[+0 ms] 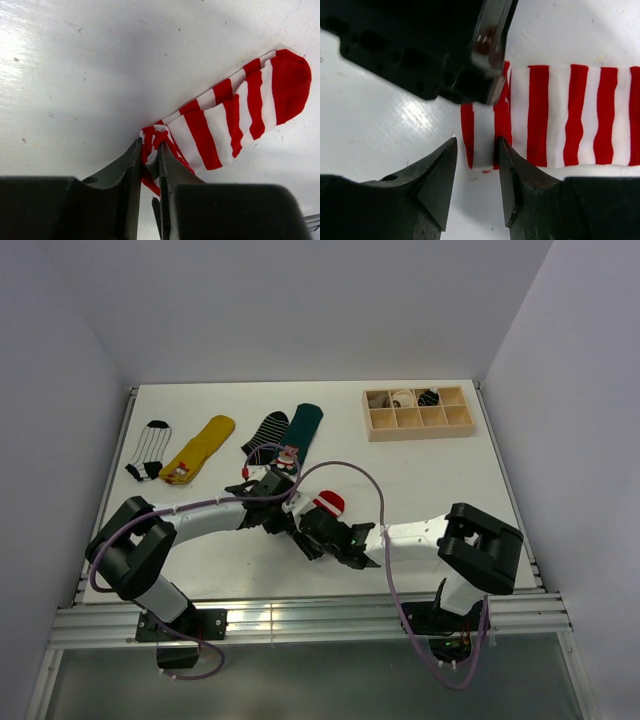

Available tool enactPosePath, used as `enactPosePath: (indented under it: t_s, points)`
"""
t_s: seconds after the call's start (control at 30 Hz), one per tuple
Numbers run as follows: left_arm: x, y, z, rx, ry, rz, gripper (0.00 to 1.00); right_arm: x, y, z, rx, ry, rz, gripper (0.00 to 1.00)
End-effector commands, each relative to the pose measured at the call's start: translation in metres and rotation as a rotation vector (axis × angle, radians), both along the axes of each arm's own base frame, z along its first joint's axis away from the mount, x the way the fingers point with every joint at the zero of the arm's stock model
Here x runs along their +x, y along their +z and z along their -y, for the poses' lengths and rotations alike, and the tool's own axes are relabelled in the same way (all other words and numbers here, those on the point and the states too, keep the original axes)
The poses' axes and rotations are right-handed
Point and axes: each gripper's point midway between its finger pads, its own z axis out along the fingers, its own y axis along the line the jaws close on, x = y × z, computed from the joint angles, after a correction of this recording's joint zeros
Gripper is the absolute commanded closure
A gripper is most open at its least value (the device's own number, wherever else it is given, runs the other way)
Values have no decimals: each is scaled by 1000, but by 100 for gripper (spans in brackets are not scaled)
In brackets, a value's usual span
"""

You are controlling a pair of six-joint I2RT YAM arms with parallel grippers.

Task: Roll the socks
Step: Roll the sock at the center of the board.

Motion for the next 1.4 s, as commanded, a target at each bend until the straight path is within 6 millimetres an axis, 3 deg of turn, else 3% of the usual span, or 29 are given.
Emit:
enactPosePath:
  t_s: [0.0, 0.1, 0.17, 0.2, 0.23, 0.27, 0.4, 0.47, 0.53, 0.6, 0.73, 0.83, 0.93, 1.0, 1.1, 1.37]
  points:
    - [-12, -6, -8, 28, 9, -44, 79, 15, 6, -13, -5, -24, 58, 55]
    - [-16, -5, -13, 33, 15, -41, 79, 18, -8, -7, -55, -48, 52, 62]
    - [-17, -4, -15, 30, 12, -34, 78, 18, -18, -2, -87, -64, 42, 73]
    - [-16, -3, -14, 21, 11, -23, 78, 17, -21, -1, -96, -62, 32, 79]
    - [-16, -1, -13, 12, 5, -18, 77, 18, -23, 0, -97, -68, 20, 95]
    - [-15, 0, -13, 7, 3, -13, 76, 17, -27, 2, -102, -63, 4, 100]
    - [-8, 8, -10, -5, -10, 33, 64, 6, -28, -4, -2, 13, -159, 100]
    - [-2, 16, -10, -15, -1, 69, 58, 13, -25, 2, 39, 6, -224, 100]
    - [4, 29, -11, -32, 17, 116, 48, 3, -19, -3, 109, 60, -319, 100]
    - [8, 36, -14, -44, 45, 148, 39, 10, -13, 2, 163, 58, -370, 100]
    - [14, 67, -25, -109, 123, 251, 30, 2, -7, 2, 279, 113, -539, 100]
    - [14, 79, -32, -152, 159, 308, 28, 9, -6, 7, 347, 96, -628, 100]
    - [10, 80, -30, -192, 139, 329, 27, 11, -9, 11, 420, 83, -752, 100]
    - [7, 77, -25, -217, 108, 326, 27, 11, 0, 8, 499, 122, -806, 100]
    - [2, 65, -20, -235, 83, 299, 27, 16, 2, 12, 588, 102, -899, 100]
    - [-3, 43, -2, -286, 45, 236, 29, 24, -19, 24, 670, -11, -1057, 100]
